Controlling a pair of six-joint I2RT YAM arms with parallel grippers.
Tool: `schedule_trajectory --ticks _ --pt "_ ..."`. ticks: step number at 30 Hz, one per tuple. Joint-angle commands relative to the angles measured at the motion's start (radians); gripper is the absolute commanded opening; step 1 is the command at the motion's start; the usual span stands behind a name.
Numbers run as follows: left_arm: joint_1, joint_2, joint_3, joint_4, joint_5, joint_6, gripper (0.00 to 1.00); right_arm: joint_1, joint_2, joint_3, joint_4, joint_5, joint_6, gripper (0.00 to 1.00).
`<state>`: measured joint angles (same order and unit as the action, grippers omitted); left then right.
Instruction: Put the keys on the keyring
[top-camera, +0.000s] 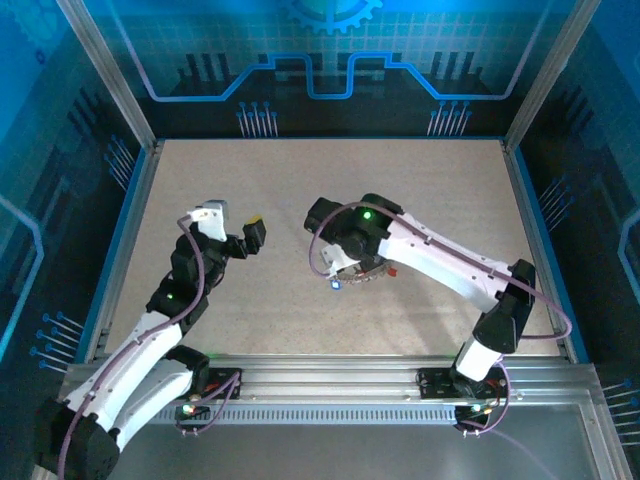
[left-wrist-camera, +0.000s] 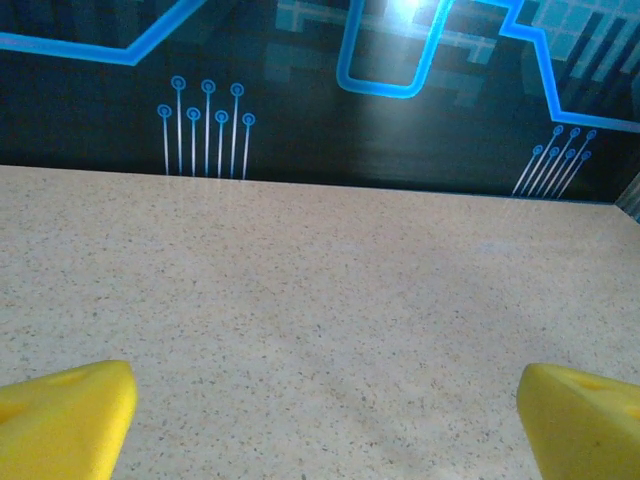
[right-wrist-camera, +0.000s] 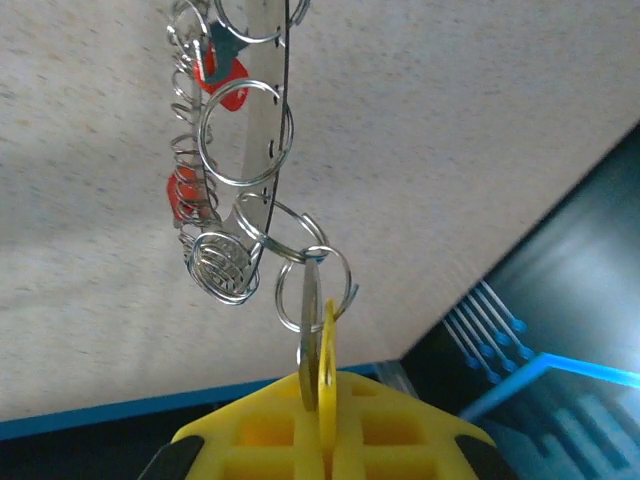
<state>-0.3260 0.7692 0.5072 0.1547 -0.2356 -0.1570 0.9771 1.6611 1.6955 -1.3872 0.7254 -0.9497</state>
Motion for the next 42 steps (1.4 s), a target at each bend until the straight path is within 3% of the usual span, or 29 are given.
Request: schedule_trajectory --ticks 1,5,18,28,37,42 --pt "0.017 -0.033 -0.015 -0.015 -0.061 -0.007 0.99 0.015 -0.066 -0.075 0.214 0.204 -0.184 0.00" --pt "0.023 -0.035 -0.007 -0.061 -0.097 -0.023 0.99 0.018 -0.107 -0.117 0.349 0.209 -0.275 0.00" --pt "0.068 0.017 0.062 -0.184 -0.088 -0.128 0.99 0.020 -0.050 -0.081 0.317 0.147 -0.195 0.00" --pt "0.076 0.010 -0.029 -0.103 -0.072 -0.265 0.99 -0.033 0.106 0.030 0.388 0.075 -0.238 0.00" --pt "0.081 -0.003 -0.058 -0.094 -0.089 -0.277 0.99 -0.059 0.213 0.128 0.446 -0.061 -0.245 0.00" --pt "0.080 -0.003 -0.068 -0.067 -0.088 -0.282 0.99 -0.070 0.194 0.014 0.458 -0.087 -0.189 0.00"
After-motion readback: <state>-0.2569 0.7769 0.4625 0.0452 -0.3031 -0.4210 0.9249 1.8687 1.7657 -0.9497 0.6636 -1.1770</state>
